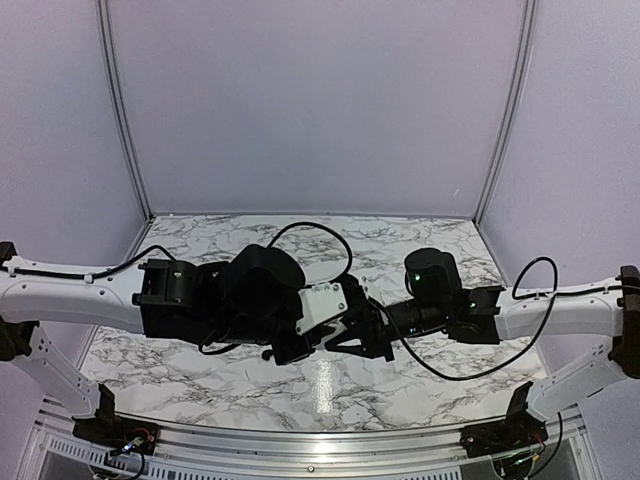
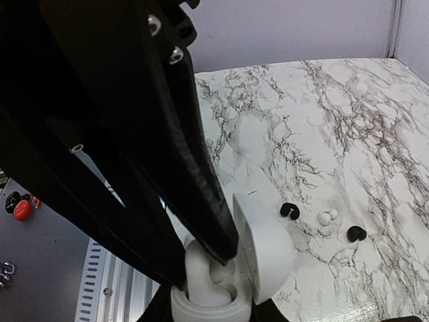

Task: Insert the wireless bluetooth earbuds into the charging case
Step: Pick up the right earbud from the right side groove of the charging case.

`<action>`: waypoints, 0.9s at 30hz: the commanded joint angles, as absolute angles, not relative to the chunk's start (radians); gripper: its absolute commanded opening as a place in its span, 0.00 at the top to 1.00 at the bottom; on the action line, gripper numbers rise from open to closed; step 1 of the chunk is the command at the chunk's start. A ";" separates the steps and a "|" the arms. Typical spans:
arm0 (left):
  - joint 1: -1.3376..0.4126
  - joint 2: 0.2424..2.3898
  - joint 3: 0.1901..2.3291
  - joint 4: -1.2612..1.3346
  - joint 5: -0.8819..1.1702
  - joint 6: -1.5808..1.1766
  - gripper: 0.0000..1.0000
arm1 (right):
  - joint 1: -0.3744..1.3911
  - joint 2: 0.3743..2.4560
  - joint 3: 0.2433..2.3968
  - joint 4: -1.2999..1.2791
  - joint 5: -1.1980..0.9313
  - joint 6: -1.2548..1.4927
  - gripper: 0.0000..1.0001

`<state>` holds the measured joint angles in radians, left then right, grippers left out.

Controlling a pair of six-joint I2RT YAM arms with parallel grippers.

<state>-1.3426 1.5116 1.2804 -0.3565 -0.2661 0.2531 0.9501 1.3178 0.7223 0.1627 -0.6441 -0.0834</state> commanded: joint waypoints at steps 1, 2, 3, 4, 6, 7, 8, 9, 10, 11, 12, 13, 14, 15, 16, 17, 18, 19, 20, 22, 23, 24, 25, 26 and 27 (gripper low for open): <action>-1.338 1.536 1.315 -0.385 -0.293 0.264 0.83 | 0.958 1.321 0.755 0.170 -0.647 -0.091 1.00; -1.338 1.540 1.316 -0.388 -0.295 0.263 0.84 | 0.958 1.320 0.756 0.169 -0.647 -0.091 1.00; -1.337 1.542 1.317 -0.391 -0.299 0.264 0.84 | 0.959 1.319 0.756 0.169 -0.647 -0.092 1.00; -1.337 1.543 1.318 -0.393 -0.302 0.264 0.85 | 0.958 1.318 0.757 0.168 -0.647 -0.092 1.00; -1.336 1.545 1.316 -0.396 -0.300 0.263 0.87 | 0.959 1.319 0.756 0.168 -0.647 -0.093 1.00; -1.336 1.545 1.315 -0.397 -0.298 0.262 0.88 | 0.959 1.319 0.756 0.167 -0.649 -0.094 1.00; -1.337 1.545 1.315 -0.399 -0.293 0.262 0.90 | 0.959 1.319 0.756 0.169 -0.650 -0.094 1.00; -1.337 1.545 1.313 -0.401 -0.292 0.261 0.91 | 0.959 1.318 0.756 0.170 -0.652 -0.094 1.00; -1.336 1.544 1.312 -0.401 -0.293 0.260 0.93 | 0.958 1.317 0.756 0.171 -0.652 -0.094 1.00; -1.335 1.542 1.310 -0.402 -0.296 0.260 0.95 | 0.958 1.315 0.755 0.173 -0.651 -0.093 1.00; -1.336 1.540 1.308 -0.403 -0.298 0.259 0.97 | 0.958 1.313 0.754 0.176 -0.651 -0.092 1.00; -1.336 1.536 1.305 -0.401 -0.297 0.256 0.98 | 0.958 1.310 0.751 0.180 -0.650 -0.091 1.00; -1.334 1.533 1.304 -0.401 -0.295 0.252 1.00 | 0.959 1.307 0.747 0.186 -0.650 -0.089 1.00; -1.332 1.528 1.302 -0.399 -0.292 0.247 1.00 | 0.959 1.303 0.742 0.201 -0.650 -0.085 1.00; -1.332 1.521 1.299 -0.394 -0.285 0.242 1.00 | 0.959 1.299 0.737 0.207 -0.651 -0.080 1.00; -1.330 1.516 1.293 -0.384 -0.279 0.241 1.00 | 0.958 1.297 0.732 0.222 -0.654 -0.075 1.00; -1.330 1.508 1.285 -0.370 -0.275 0.238 1.00 | 0.958 1.296 0.729 0.232 -0.659 -0.072 1.00; -1.330 1.500 1.276 -0.351 -0.269 0.235 1.00 | 0.959 1.295 0.726 0.243 -0.666 -0.067 1.00; -1.329 1.491 1.264 -0.331 -0.258 0.233 1.00 | 0.959 1.295 0.723 0.255 -0.670 -0.061 1.00; -1.328 1.476 1.249 -0.300 -0.238 0.226 1.00 | 0.959 1.292 0.719 0.274 -0.683 -0.052 1.00; -1.328 1.472 1.243 -0.283 -0.227 0.224 1.00 | 0.958 1.291 0.714 0.285 -0.687 -0.048 1.00; -1.328 1.466 1.236 -0.274 -0.222 0.223 1.00 | 0.958 1.286 0.709 0.300 -0.690 -0.041 1.00; -1.328 1.466 1.231 -0.267 -0.220 0.222 1.00 | 0.959 1.278 0.702 0.316 -0.695 -0.037 1.00; -1.328 1.462 1.226 -0.261 -0.220 0.221 1.00 | 0.958 1.270 0.696 0.328 -0.698 -0.031 1.00; -1.328 1.460 1.222 -0.255 -0.218 0.220 1.00 | 0.958 1.262 0.689 0.341 -0.699 -0.027 1.00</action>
<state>-1.3369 1.4902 1.2503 -0.3080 -0.2394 0.2367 0.9497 1.3117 0.6979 0.2264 -0.6533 -0.0563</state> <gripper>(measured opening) 0.038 0.249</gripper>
